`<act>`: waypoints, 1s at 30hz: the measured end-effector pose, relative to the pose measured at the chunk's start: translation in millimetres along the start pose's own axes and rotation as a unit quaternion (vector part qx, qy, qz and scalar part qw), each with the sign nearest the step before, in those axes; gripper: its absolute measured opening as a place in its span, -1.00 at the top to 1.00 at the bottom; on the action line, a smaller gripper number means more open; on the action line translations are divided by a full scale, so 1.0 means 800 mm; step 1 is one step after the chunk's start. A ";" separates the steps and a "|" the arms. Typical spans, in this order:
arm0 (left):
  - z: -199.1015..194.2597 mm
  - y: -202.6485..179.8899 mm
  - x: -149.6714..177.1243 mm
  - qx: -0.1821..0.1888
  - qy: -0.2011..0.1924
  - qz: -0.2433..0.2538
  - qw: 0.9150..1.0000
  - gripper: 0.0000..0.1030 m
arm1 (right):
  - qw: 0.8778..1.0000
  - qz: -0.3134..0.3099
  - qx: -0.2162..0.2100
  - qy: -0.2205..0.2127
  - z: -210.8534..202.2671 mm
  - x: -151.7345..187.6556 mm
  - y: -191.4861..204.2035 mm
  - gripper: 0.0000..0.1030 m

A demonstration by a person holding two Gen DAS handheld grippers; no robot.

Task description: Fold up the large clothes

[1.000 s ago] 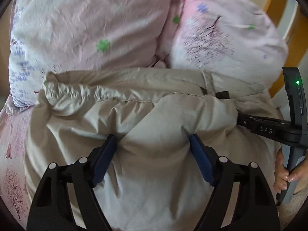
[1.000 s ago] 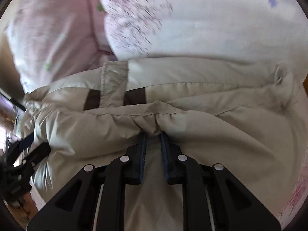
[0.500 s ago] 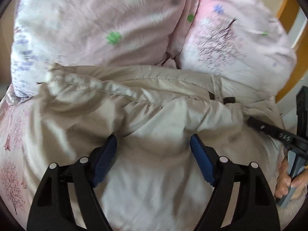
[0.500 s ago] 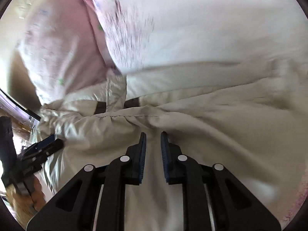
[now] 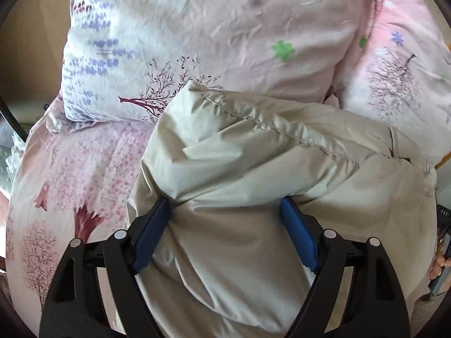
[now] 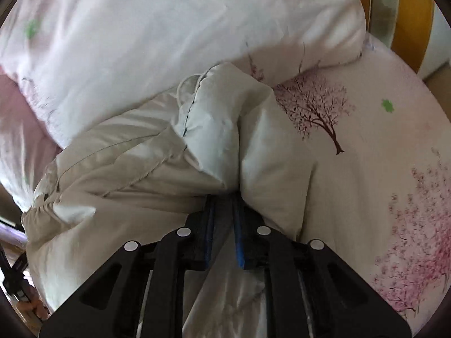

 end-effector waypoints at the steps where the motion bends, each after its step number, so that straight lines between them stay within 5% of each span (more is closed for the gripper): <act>1: 0.003 -0.001 -0.002 -0.005 0.000 0.002 1.000 -0.58 | 1.000 0.000 0.002 0.004 0.002 0.000 -0.002 0.77; 4: -0.001 -0.003 -0.002 -0.002 -0.009 0.004 1.000 -0.57 | 1.000 0.000 -0.005 -0.006 -0.010 -0.004 0.002 0.70; 6: -0.023 0.001 0.002 0.031 -0.029 -0.002 0.999 -0.54 | 0.999 0.008 -0.035 -0.036 -0.039 -0.001 0.005 0.28; 8: -0.048 0.011 0.012 0.067 -0.050 -0.016 0.996 -0.54 | 0.995 0.023 -0.062 -0.079 -0.078 0.011 -0.002 -0.35; 11: -0.096 0.035 0.026 0.127 -0.085 -0.048 0.987 -0.61 | 0.986 0.054 -0.077 -0.135 -0.134 0.042 -0.025 -0.60; 15: -0.135 0.077 0.055 0.147 -0.130 -0.087 0.977 -0.72 | 0.975 0.133 -0.106 -0.143 -0.160 0.089 -0.066 -0.60; 22: -0.118 0.128 0.129 0.197 -0.080 -0.199 0.957 -0.73 | 0.946 0.248 -0.178 -0.105 -0.117 0.137 -0.076 -0.60; 30: -0.088 0.091 0.149 0.249 -0.038 -0.249 0.935 -0.73 | 0.922 0.296 -0.234 -0.085 -0.092 0.145 -0.059 -0.60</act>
Point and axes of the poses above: each gripper's, at about its wrist camera, not at the fingertips, and z roughly the way its jaws point, y to its left, x to its underside, the point moved 10 cm from there along z, roughly the way its jaws point, and after that the axes turned 11 degrees about -z, right-handed, at the moved point
